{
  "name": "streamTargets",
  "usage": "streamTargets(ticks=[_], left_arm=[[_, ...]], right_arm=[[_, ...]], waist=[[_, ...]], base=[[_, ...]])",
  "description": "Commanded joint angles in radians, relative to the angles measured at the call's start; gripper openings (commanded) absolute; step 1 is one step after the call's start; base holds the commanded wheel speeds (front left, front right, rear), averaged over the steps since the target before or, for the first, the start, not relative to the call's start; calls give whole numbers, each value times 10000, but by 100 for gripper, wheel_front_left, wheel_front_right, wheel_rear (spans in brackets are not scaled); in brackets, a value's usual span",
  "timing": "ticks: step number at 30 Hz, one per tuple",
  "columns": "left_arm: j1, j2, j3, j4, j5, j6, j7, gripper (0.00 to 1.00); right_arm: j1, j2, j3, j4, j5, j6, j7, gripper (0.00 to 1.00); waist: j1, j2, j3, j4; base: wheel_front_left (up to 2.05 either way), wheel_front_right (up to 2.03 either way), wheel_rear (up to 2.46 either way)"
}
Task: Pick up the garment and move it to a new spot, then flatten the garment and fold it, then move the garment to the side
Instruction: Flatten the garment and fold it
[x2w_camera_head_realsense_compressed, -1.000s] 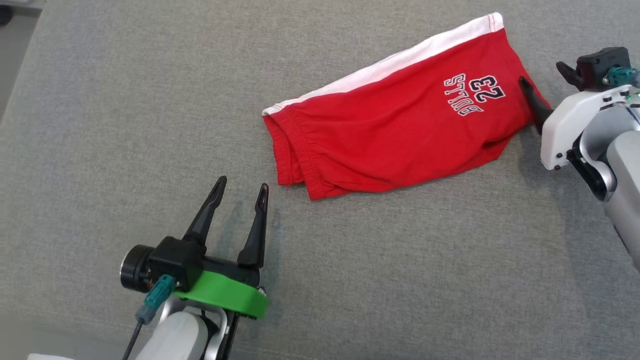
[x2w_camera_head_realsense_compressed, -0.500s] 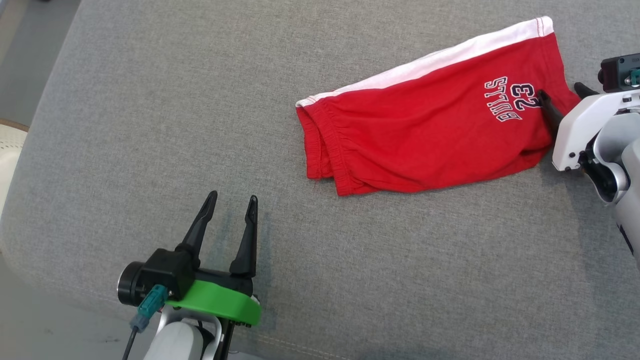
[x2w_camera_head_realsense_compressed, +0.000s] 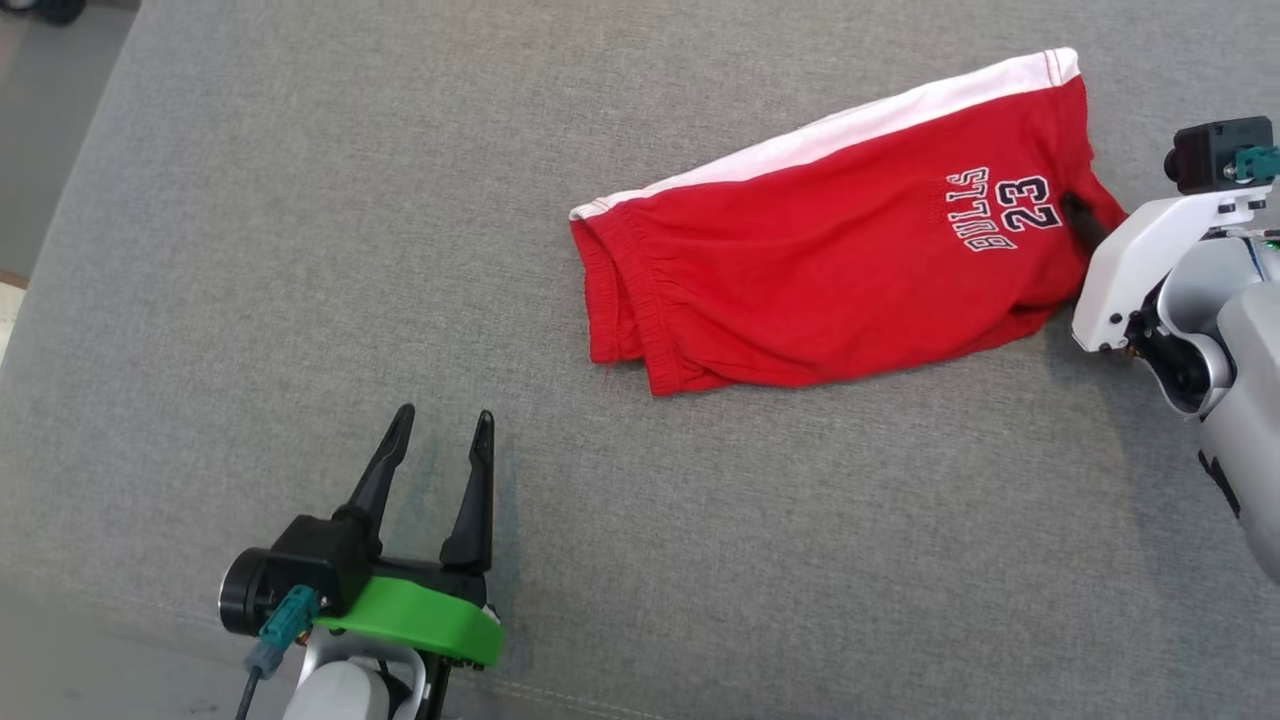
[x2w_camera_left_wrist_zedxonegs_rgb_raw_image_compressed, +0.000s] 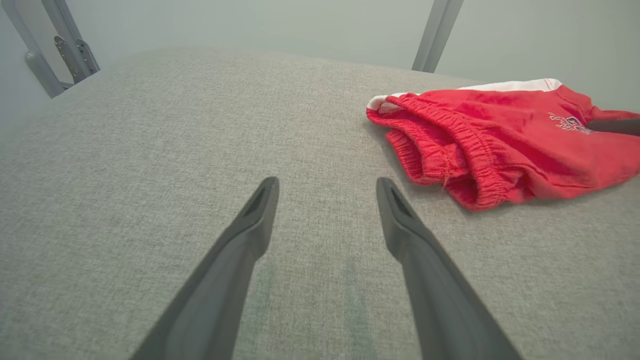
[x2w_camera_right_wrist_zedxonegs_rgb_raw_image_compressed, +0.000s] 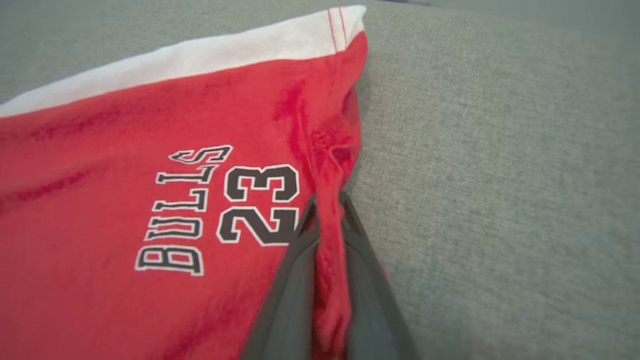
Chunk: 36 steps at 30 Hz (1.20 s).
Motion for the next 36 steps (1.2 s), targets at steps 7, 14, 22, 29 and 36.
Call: streamTargets(ticks=[7,14,22,29,36], left_arm=[[582,43,544,149,382,-178,-42,100],[1011,112,836,252,595,-241,-38,100],[1263,52,954,247,680,-285,-33,100],[1321,-47,921,271,648,-315,-33,100],[1348,-121,907,231,507,-231,-33,100]], right_arm=[[732,299,85,-319,609,-19,-410,0],[1872,286,-249,-683,1046,-19,-762,0],[3019,502,-973,-536,1125,-18,-1081,0],[3296,482,-1573,-337,966,-18,-1413,0],[2865,143,-2125,-1056,429,-16,-1190,0]], waist=[[0,-1,-951,-1305],[0,-1,-1491,-2317],[0,-1,-1611,-2827],[0,-1,-1692,-2756],[0,-1,-1824,-2473]], base=[[0,0,0],[0,0,0],[0,0,0],[0,0,0],[0,0,0]])
